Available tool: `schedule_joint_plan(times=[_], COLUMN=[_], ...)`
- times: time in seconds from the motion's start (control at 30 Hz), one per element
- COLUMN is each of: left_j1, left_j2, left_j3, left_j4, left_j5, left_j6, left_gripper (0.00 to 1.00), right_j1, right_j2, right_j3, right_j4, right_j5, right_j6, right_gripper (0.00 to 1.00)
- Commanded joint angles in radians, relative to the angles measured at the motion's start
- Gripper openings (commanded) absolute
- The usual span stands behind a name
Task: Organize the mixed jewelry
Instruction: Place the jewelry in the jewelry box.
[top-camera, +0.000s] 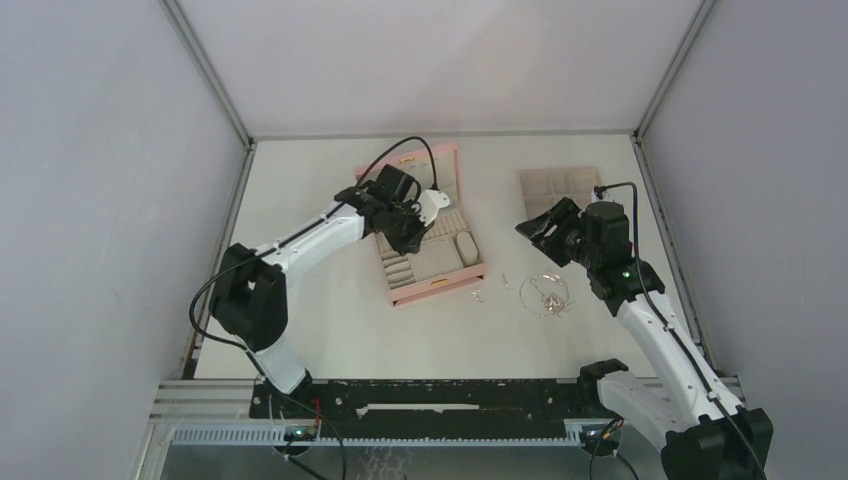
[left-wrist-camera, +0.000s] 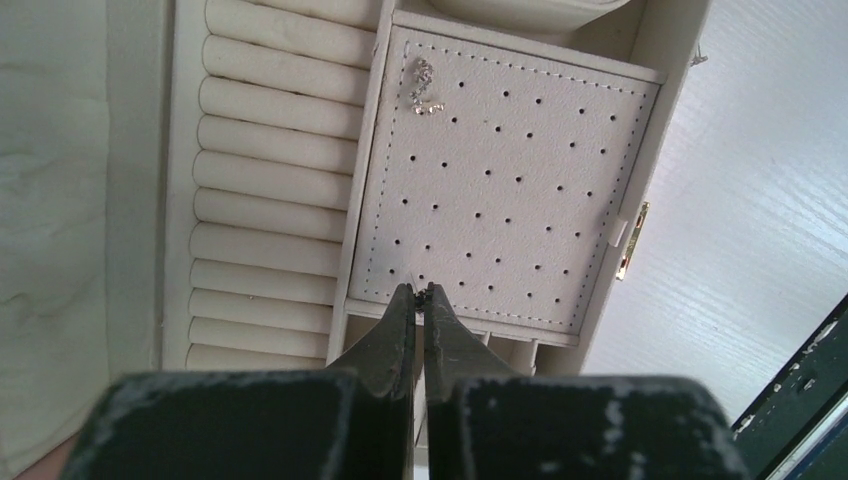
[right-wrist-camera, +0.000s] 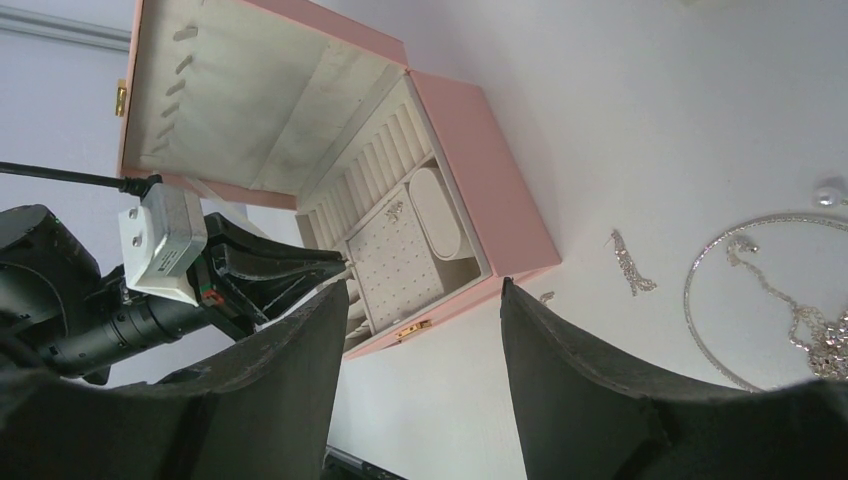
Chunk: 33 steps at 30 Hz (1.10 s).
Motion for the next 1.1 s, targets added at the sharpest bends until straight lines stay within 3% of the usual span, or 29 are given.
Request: schedule_joint_plan(times=[0.0, 1.07], left_j1=[-0.005, -0.006], left_j2=[0.007, 0.067], left_j3=[0.043, 0.124], left_j4=[0.028, -0.021], left_j5=[0.005, -0.044], left_j6=[0.015, 0.037], left_gripper=[0.0, 0.0], right_j1=[-0.006, -0.006], right_j2=[-0.012, -0.002], right_j3=[0.003, 0.001], right_j4=[0.01, 0.01], right_j5=[-0.003, -0.002], right_j6=[-0.018, -0.021], right_gripper=[0.66, 0.66])
